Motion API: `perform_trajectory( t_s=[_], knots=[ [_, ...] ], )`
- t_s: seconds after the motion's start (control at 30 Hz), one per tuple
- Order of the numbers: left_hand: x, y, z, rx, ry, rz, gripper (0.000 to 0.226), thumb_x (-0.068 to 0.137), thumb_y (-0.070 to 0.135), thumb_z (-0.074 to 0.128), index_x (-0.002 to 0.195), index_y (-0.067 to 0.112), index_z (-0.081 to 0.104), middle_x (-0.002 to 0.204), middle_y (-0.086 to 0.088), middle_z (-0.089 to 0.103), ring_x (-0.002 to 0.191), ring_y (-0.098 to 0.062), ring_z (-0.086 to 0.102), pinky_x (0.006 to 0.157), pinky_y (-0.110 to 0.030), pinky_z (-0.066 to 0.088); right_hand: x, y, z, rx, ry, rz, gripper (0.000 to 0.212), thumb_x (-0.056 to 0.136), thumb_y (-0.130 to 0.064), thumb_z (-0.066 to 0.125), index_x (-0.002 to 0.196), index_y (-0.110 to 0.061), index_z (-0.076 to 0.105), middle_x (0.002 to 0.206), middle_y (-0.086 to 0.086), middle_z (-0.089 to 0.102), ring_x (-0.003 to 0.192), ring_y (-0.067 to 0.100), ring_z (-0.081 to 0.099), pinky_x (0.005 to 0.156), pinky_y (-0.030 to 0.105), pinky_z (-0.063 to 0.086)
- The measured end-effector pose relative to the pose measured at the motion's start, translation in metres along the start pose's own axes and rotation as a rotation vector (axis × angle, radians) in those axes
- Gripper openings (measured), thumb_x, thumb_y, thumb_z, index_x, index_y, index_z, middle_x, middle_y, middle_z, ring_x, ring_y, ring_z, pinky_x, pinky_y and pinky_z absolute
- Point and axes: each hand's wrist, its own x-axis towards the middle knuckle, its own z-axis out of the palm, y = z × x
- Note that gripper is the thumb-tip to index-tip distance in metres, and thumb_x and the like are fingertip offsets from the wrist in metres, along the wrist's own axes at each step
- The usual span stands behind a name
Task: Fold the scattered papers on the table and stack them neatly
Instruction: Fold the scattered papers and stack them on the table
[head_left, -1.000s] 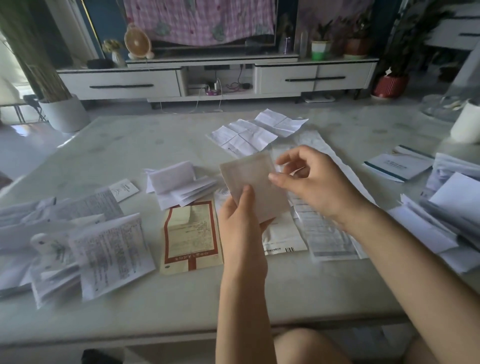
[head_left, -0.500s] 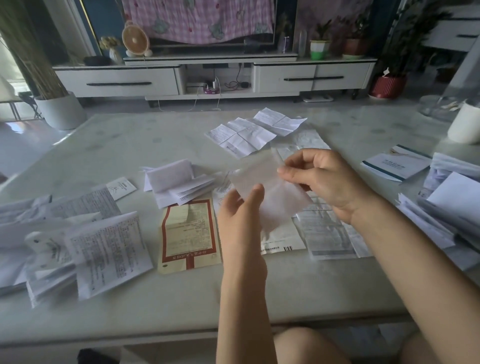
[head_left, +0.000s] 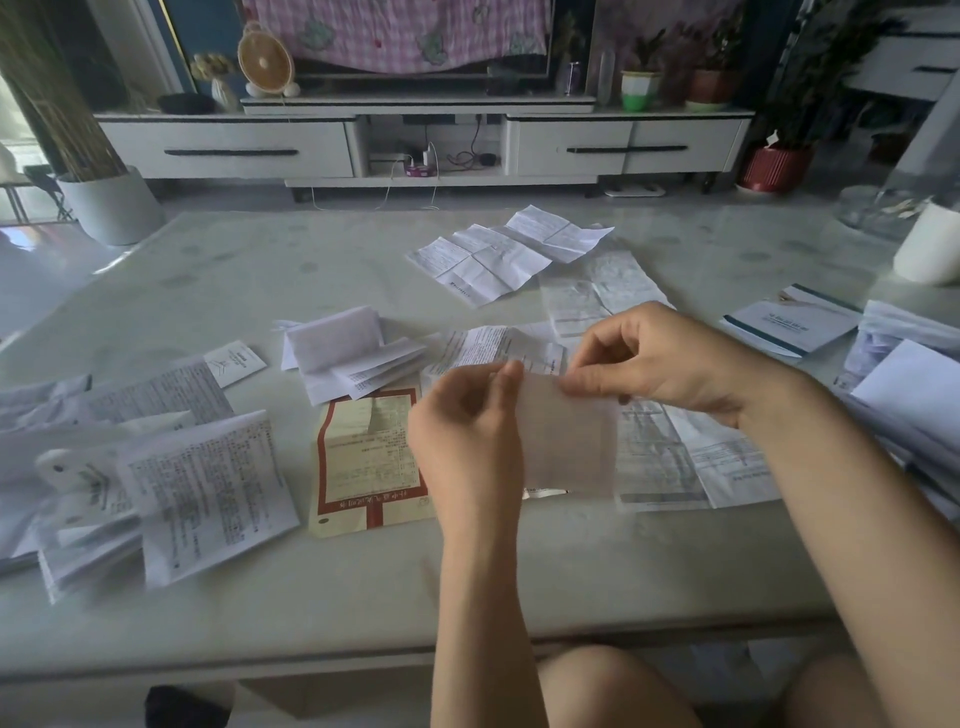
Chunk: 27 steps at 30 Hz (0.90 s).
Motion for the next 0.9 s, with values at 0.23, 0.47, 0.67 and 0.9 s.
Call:
perform_trajectory(
  t_s=[0.23,0.47,0.67,0.9],
  knots=[
    [0.004,0.007,-0.012,-0.242,0.114,-0.082,0.021,0.083,0.009,0.067,0.066,0.021,0.067,0.051,0.015,0.063,0.050,0.005,0.054,0.052,-0.011,0.044,0.002,0.008,-0.007,0.157,0.063,0.045,0.017,0.077,-0.025,0.067,0.082,-0.010,0.065,0.071,-0.002,0.064,0.060,0.004,0.055,0.060,0.015,0.046],
    [0.004,0.007,-0.012,-0.240,0.177,-0.128,0.016,0.083,0.009,0.068,0.069,0.017,0.067,0.050,0.017,0.062,0.048,0.007,0.053,0.051,-0.008,0.041,0.009,0.003,0.018,0.206,-0.100,0.055,0.016,0.070,-0.026,0.071,0.075,-0.012,0.064,0.072,0.004,0.062,0.064,0.012,0.052,0.059,0.021,0.042],
    [0.008,0.006,-0.019,-0.332,0.396,-0.189,0.027,0.092,0.010,0.055,0.068,0.018,0.064,0.064,0.006,0.063,0.060,-0.007,0.057,0.063,-0.020,0.047,0.031,0.003,0.046,0.236,0.185,0.134,0.018,0.083,-0.015,0.068,0.073,-0.011,0.054,0.052,-0.004,0.045,0.036,0.003,0.039,0.036,0.013,0.030],
    [0.014,0.007,-0.036,-0.497,0.661,-0.337,0.021,0.093,0.007,0.047,0.087,0.015,0.065,0.079,0.003,0.065,0.066,-0.007,0.059,0.065,-0.018,0.047,0.073,-0.009,0.062,0.493,0.162,0.184,0.017,0.090,0.002,0.046,0.077,-0.007,0.051,0.063,0.007,0.042,0.035,0.005,0.045,0.034,0.014,0.031]
  ],
)
